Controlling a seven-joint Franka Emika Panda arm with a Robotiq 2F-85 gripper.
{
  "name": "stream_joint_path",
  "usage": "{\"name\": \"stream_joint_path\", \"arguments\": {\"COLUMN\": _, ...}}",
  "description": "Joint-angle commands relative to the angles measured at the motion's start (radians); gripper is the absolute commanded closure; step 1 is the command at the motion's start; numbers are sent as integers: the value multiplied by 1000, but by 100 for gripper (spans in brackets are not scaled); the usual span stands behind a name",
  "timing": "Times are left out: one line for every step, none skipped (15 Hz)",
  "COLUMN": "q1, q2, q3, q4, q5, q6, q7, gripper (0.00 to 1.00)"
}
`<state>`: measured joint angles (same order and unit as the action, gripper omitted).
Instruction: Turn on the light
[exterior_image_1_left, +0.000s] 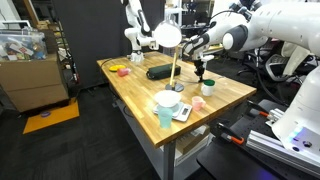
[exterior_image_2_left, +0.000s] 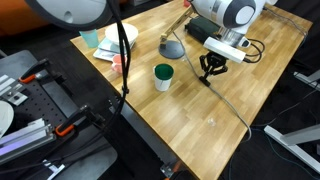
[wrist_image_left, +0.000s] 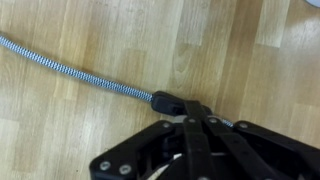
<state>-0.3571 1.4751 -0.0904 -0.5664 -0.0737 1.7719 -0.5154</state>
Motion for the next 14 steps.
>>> {"name": "stream_joint_path", "arguments": {"q1": -10, "q2": 0, "q3": 9, "q4": 26, "q5": -12, "q6": 11, "q7": -5, "gripper": 100}}
{"name": "stream_joint_path", "arguments": {"q1": -9, "q2": -1, "q3": 6, "q4": 41, "q5": -14, "q6": 14, "q7": 1, "gripper": 100}}
{"name": "stream_joint_path", "arguments": {"q1": -10, "q2": -2, "q3": 5, "q4": 56, "q5": -14, "q6": 15, "q7": 2, "gripper": 100}}
{"name": "stream_joint_path", "arguments": {"q1": -10, "q2": -3, "q3": 4, "q4": 71, "q5": -14, "q6": 15, "q7": 5, "gripper": 100}}
{"name": "stream_joint_path", "arguments": {"q1": -10, "q2": -5, "q3": 1, "q4": 85, "q5": -15, "q6": 16, "q7": 13, "gripper": 100}}
{"name": "stream_joint_path", "arguments": {"q1": -10, "q2": -6, "q3": -1, "q4": 98, "q5": -15, "q6": 15, "q7": 20, "gripper": 100}}
{"name": "stream_joint_path", "arguments": {"q1": -11, "q2": -6, "q3": -2, "q4": 114, "q5": -13, "q6": 11, "q7": 29, "gripper": 100}}
{"name": "stream_joint_path", "arguments": {"q1": -11, "q2": -7, "q3": -4, "q4": 126, "q5": -13, "q6": 6, "q7": 40, "gripper": 100}}
{"name": "stream_joint_path", "arguments": {"q1": -12, "q2": -8, "q3": -4, "q4": 136, "q5": -10, "q6": -2, "q7": 52, "gripper": 100}}
{"name": "stream_joint_path", "arguments": {"q1": -14, "q2": -8, "q3": -6, "q4": 144, "q5": -10, "q6": -5, "q7": 70, "gripper": 100}}
{"name": "stream_joint_path", "arguments": {"q1": -16, "q2": -8, "q3": -6, "q4": 154, "q5": -8, "q6": -8, "q7": 87, "gripper": 100}}
{"name": "stream_joint_path", "arguments": {"q1": -18, "q2": -9, "q3": -8, "q4": 163, "q5": -7, "q6": -11, "q7": 106, "gripper": 100}}
{"name": "stream_joint_path", "arguments": {"q1": -20, "q2": -9, "q3": -10, "q4": 173, "q5": -7, "q6": -14, "q7": 125, "gripper": 100}}
{"name": "stream_joint_path", "arguments": {"q1": -23, "q2": -10, "q3": -10, "q4": 187, "q5": -4, "q6": -20, "q7": 147, "gripper": 100}}
